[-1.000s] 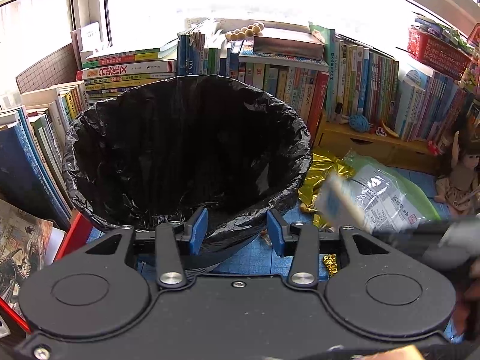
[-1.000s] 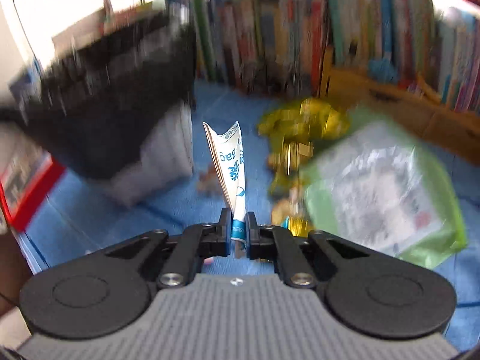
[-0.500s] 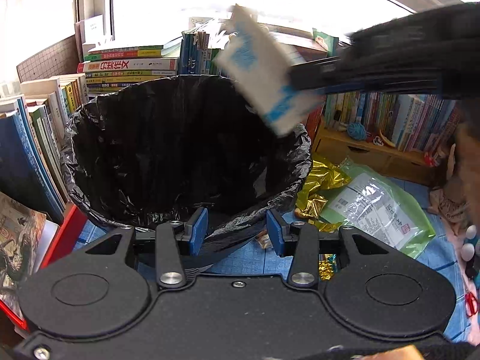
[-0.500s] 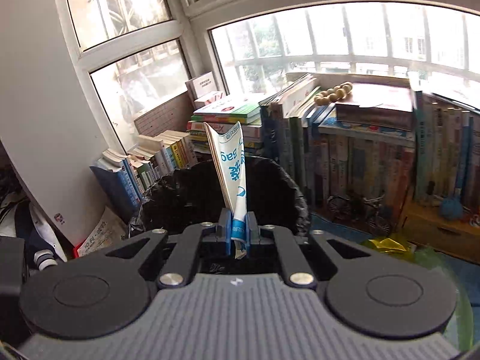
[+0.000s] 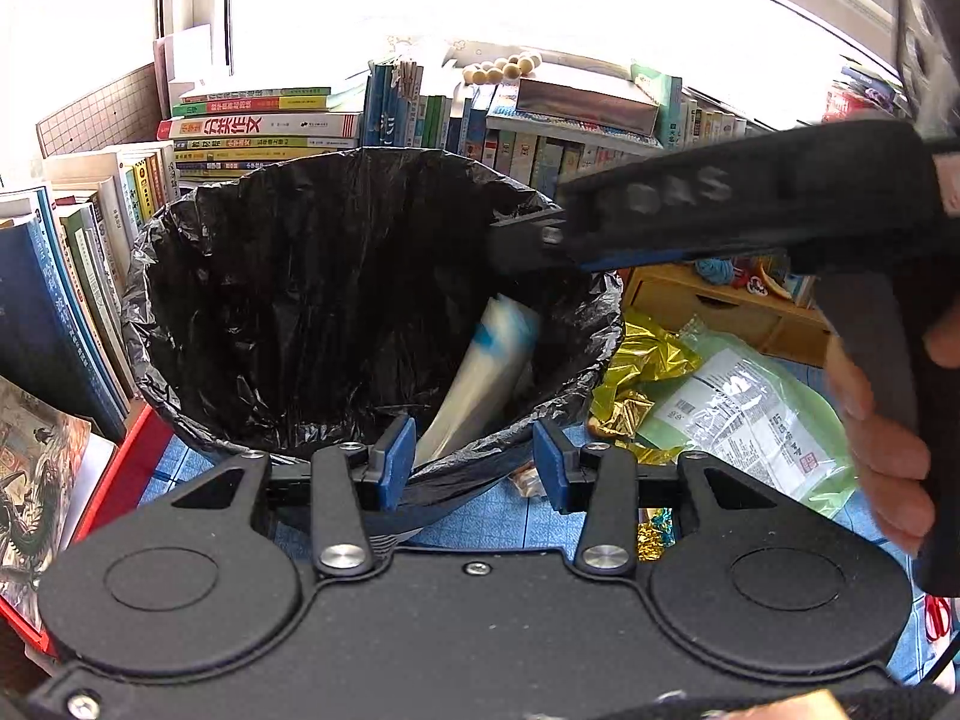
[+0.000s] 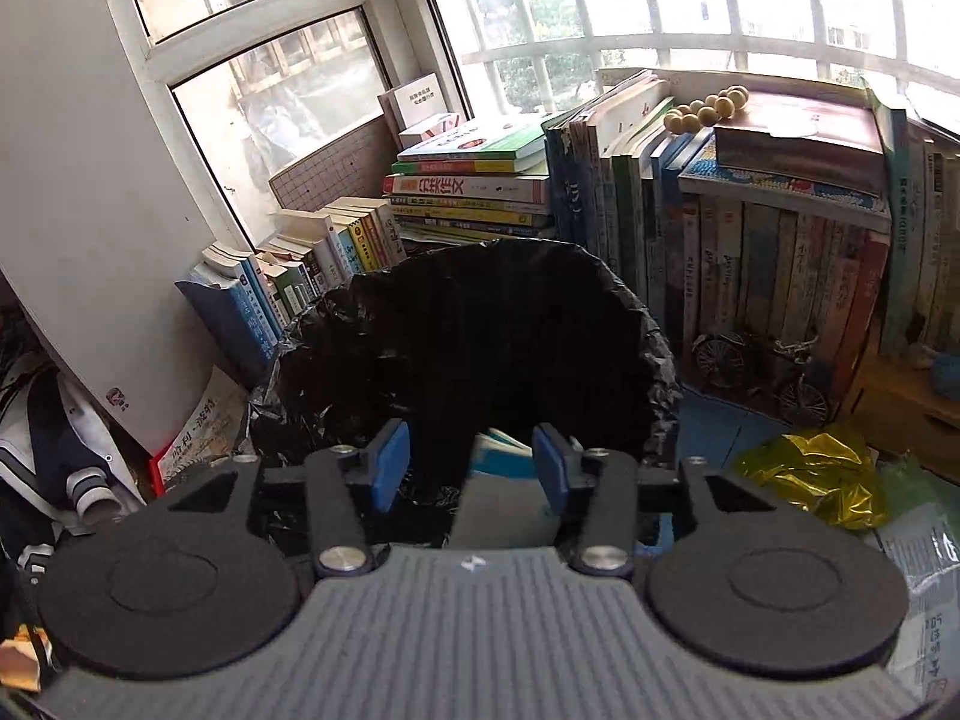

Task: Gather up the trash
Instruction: 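Lower the right gripper to the red snack wrapper and grasp it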

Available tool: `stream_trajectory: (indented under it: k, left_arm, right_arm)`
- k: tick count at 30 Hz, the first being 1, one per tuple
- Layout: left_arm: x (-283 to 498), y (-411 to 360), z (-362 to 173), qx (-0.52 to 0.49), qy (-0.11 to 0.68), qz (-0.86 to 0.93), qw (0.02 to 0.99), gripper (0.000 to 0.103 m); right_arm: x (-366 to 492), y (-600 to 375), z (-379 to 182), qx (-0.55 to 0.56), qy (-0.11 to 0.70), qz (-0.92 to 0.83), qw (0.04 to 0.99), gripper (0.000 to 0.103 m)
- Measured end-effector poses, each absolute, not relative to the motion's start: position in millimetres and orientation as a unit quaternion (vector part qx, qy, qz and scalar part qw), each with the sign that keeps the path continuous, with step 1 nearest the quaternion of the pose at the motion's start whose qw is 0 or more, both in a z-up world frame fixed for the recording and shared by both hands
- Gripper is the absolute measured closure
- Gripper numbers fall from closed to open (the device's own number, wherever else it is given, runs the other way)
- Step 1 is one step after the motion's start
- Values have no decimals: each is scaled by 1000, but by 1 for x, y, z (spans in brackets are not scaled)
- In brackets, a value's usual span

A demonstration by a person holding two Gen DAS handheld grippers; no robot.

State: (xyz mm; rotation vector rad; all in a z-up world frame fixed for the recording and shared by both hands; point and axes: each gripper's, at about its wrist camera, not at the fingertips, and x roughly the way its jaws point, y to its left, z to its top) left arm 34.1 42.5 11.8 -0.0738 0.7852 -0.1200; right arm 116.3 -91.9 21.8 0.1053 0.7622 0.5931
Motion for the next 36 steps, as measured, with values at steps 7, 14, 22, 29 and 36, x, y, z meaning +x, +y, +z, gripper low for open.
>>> stream_trajectory:
  k: [7,14,22,29,36]
  left_arm:
    - [34,41,11,-32,383,-57,921,62]
    - [29,48,16,-28,378,-44,924,63]
    - [28,50,16,-34,383,-45,922,64]
    - [31,48,17,-35,386,-46,921,63]
    - [32,51,17,-45,388,-45,919,63]
  right_arm:
    - [102,-127,14,52,362,251,896,36]
    - [83,-154,-25,41,382,203,901,30]
    - [51,-125,-123,-69,456,233,856,19]
    - [54,-85,-180,-112,493,247,827,14]
    - [64,-72,-213,-125,542,233,798,20]
